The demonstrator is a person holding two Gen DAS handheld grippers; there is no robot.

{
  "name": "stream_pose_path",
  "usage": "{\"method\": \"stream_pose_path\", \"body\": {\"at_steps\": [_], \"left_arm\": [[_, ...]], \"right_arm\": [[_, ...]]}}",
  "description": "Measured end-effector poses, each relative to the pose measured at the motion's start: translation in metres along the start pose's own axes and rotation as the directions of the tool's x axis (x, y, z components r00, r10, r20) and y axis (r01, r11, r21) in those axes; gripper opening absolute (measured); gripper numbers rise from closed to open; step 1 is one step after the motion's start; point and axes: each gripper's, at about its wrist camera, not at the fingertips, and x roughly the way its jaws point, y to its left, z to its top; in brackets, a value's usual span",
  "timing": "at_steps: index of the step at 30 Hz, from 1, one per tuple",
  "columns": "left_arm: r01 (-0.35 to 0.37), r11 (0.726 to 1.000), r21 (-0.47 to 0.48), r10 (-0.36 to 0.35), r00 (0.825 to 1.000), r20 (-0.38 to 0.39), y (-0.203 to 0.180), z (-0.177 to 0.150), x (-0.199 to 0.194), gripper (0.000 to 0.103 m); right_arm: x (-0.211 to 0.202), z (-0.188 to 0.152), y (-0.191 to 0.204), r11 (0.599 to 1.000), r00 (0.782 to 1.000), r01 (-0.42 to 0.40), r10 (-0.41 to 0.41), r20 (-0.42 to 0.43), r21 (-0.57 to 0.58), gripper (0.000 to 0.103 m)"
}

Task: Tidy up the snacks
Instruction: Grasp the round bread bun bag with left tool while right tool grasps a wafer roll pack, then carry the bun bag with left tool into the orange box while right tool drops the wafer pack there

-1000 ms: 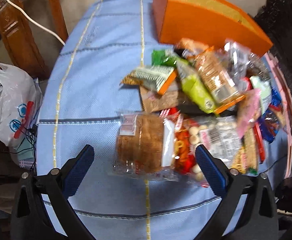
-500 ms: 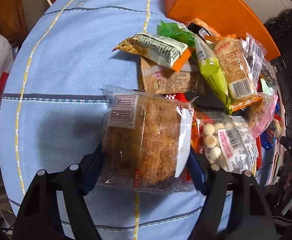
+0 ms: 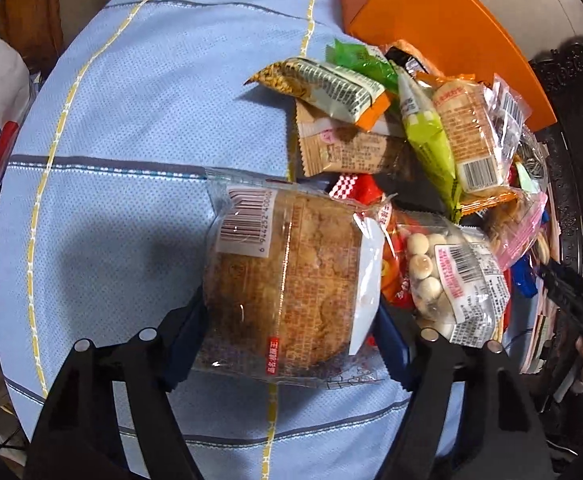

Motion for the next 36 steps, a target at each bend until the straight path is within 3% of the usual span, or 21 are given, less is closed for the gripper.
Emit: {"method": "stream_pose_path", "body": {"at_steps": [1,4,6,15,19,23,26,27,30,32,36], "left_arm": [[-0.006,1.0,0.001,0.006,1.0,0.001,-0.007,0.008,0.006,0.073],[0.002,1.0,-0.012,-0.002,1.0,0.004,-0.006,0.006,0.004,0.072],[0.02,0.999,-0.033,-0.019,1.0,0.016,-0.003,0.004,0.0,0.072],[0.062,0.998,0.02,-0.063,0.992,0.107,-0.022,0.006,-0.047,0.072],[0.065,0.994,0.084,-0.078,0.985,0.156,-0.041,0.02,-0.068,0.072],[0.093,0.987,0.131,-0.119,0.972,0.205,-0.065,0.052,-0.09,0.072],[0.087,0.972,0.217,-0.144,0.954,0.263,-0.099,0.097,-0.105,0.072],[0.096,0.967,0.237,-0.162,0.946,0.279,-0.11,0.112,-0.109,0.072],[0.099,0.958,0.271,-0.187,0.928,0.323,-0.15,0.177,-0.109,0.072],[0.1,0.958,0.269,-0.186,0.93,0.317,-0.166,0.21,-0.097,0.072],[0.037,0.972,0.233,-0.101,0.957,0.272,-0.189,0.258,-0.054,0.073]], "right_arm": [[0.002,0.003,-0.001,1.0,1.0,-0.004,0.004,0.002,0.003,0.051],[0.005,0.007,-0.007,0.997,0.997,-0.075,0.076,-0.014,0.036,0.026],[-0.004,0.008,-0.012,0.991,0.993,-0.12,0.121,-0.015,0.056,0.016],[-0.057,0.003,-0.039,0.918,0.937,-0.349,0.338,0.089,0.186,0.015],[-0.078,0.011,-0.038,0.873,0.895,-0.444,0.42,0.152,0.2,0.015],[-0.097,0.045,-0.039,0.814,0.831,-0.547,0.501,0.242,0.193,0.015],[-0.104,0.097,-0.04,0.775,0.775,-0.611,0.542,0.326,0.165,0.015],[-0.105,0.11,-0.04,0.771,0.766,-0.617,0.544,0.343,0.157,0.015],[-0.091,0.164,-0.039,0.779,0.767,-0.606,0.516,0.381,0.165,0.015],[-0.071,0.196,-0.035,0.801,0.797,-0.567,0.474,0.374,0.193,0.015],[-0.021,0.225,-0.025,0.847,0.866,-0.474,0.4,0.299,0.242,0.018]]}}
